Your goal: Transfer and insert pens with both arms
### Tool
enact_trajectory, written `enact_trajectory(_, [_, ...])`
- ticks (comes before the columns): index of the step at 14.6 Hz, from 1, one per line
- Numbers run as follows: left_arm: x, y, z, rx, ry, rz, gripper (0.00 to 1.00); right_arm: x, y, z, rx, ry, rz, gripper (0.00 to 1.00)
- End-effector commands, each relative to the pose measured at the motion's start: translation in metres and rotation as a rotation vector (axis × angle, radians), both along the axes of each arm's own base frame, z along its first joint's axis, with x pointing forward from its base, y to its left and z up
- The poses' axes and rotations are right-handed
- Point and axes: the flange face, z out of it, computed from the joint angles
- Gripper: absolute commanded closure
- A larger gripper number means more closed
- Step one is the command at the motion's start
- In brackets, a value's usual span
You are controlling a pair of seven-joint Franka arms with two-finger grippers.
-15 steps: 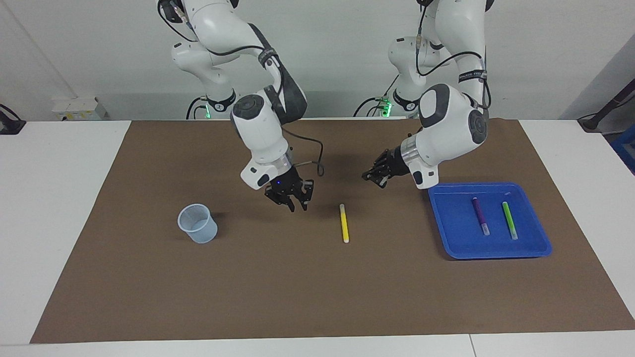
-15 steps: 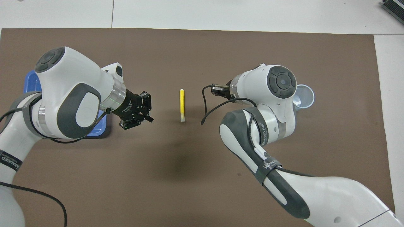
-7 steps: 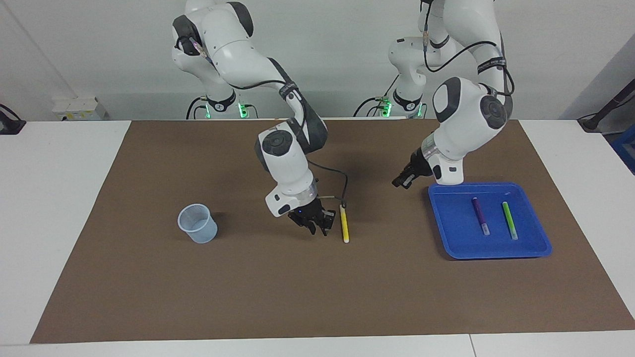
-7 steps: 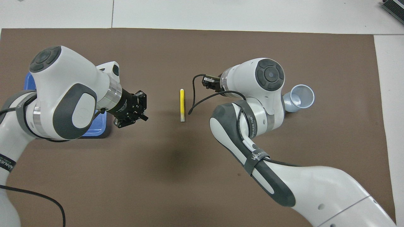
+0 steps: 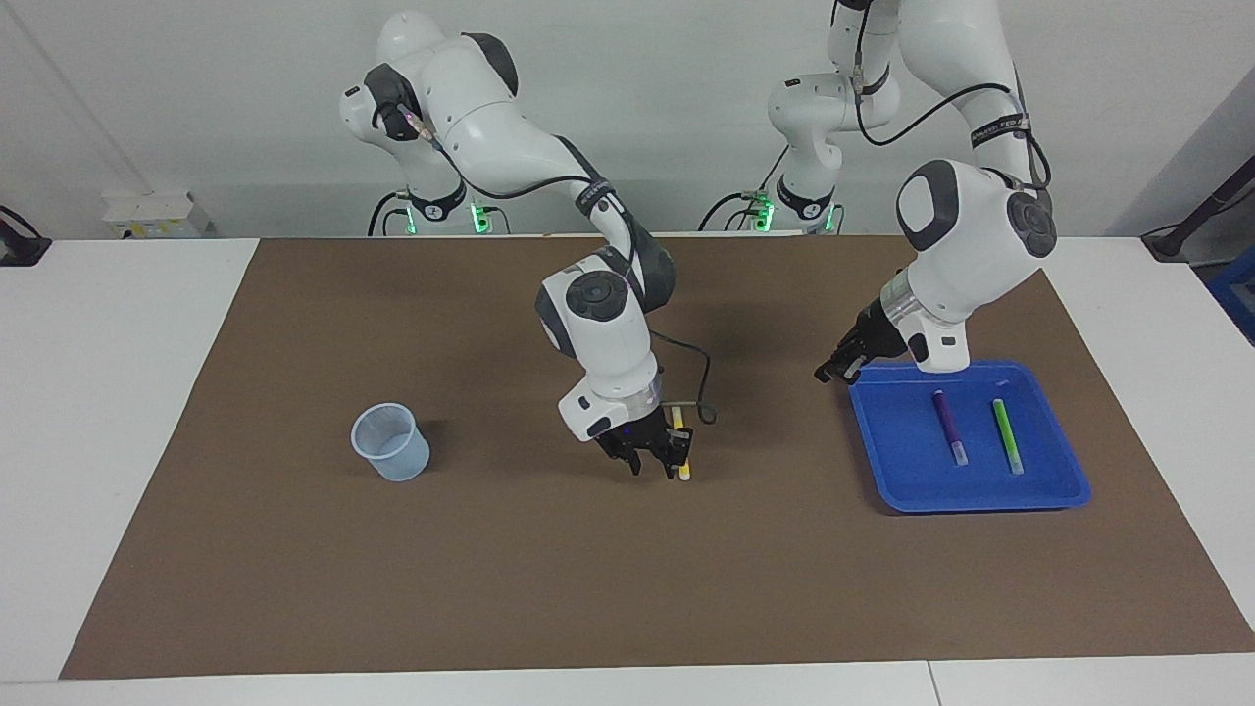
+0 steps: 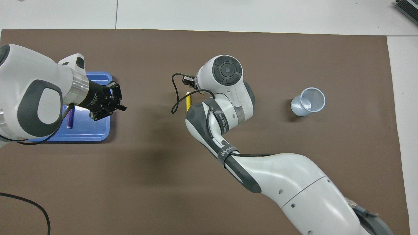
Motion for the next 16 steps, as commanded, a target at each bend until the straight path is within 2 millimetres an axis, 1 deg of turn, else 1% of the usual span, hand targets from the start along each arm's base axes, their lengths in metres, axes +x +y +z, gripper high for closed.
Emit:
enact_trajectory(1, [0.001, 0.014, 0.003, 0.014, -0.065, 0.023, 0.95, -0.001, 0.024, -0.013, -0.035, -0.012, -0.011, 0.49])
enact_trajectory(2, [0.005, 0.030, -0.002, 0.019, -0.095, 0.043, 0.81, -0.002, 0.026, -0.013, -0.039, -0.009, -0.011, 0.50])
enact_trajectory(3, [0.006, 0.049, -0.009, 0.027, -0.147, 0.018, 0.74, -0.005, 0.028, -0.015, -0.045, 0.000, -0.013, 0.50])
enact_trajectory(4, [0.006, 0.068, -0.014, 0.035, -0.190, -0.039, 0.66, -0.010, 0.035, -0.016, -0.049, 0.003, -0.005, 0.50])
enact_trajectory(5, [0.006, 0.077, -0.015, 0.037, -0.212, -0.101, 0.62, -0.011, 0.035, -0.019, -0.059, 0.001, 0.001, 0.50])
enact_trajectory(6, [0.007, 0.088, -0.015, 0.040, -0.223, -0.118, 0.59, -0.013, 0.037, -0.022, -0.081, -0.010, 0.016, 0.51])
enact_trajectory(7, [0.008, 0.093, -0.017, 0.041, -0.229, -0.139, 0.53, -0.014, 0.038, -0.024, -0.096, -0.016, 0.026, 0.53])
enact_trajectory(8, [0.009, 0.098, -0.019, 0.057, -0.253, -0.222, 0.44, -0.013, 0.038, -0.027, -0.097, -0.017, 0.029, 0.54])
enact_trajectory(9, [0.011, 0.105, -0.019, 0.088, -0.288, -0.320, 0.39, -0.013, 0.038, -0.032, -0.100, -0.017, 0.031, 0.56])
enact_trajectory(10, [0.014, 0.107, -0.018, 0.123, -0.312, -0.388, 0.28, -0.012, 0.037, -0.036, -0.101, -0.016, 0.031, 0.57])
enact_trajectory(11, [0.016, 0.109, -0.016, 0.151, -0.321, -0.404, 0.18, -0.013, 0.038, -0.042, -0.103, -0.012, 0.036, 0.60])
enact_trajectory(12, [0.017, 0.110, -0.015, 0.169, -0.331, -0.429, 0.15, -0.013, 0.039, -0.046, -0.106, -0.011, 0.039, 0.62])
enact_trajectory(13, [0.018, 0.111, -0.017, 0.182, -0.337, -0.449, 0.10, -0.014, 0.039, -0.051, -0.110, -0.006, 0.041, 0.63])
enact_trajectory(15, [0.020, 0.113, -0.016, 0.218, -0.372, -0.558, 0.10, -0.013, 0.040, -0.051, -0.103, -0.014, 0.047, 0.65])
enact_trajectory(16, [0.023, 0.116, -0.016, 0.227, -0.396, -0.587, 0.10, -0.012, 0.040, -0.051, -0.100, -0.020, 0.047, 0.71])
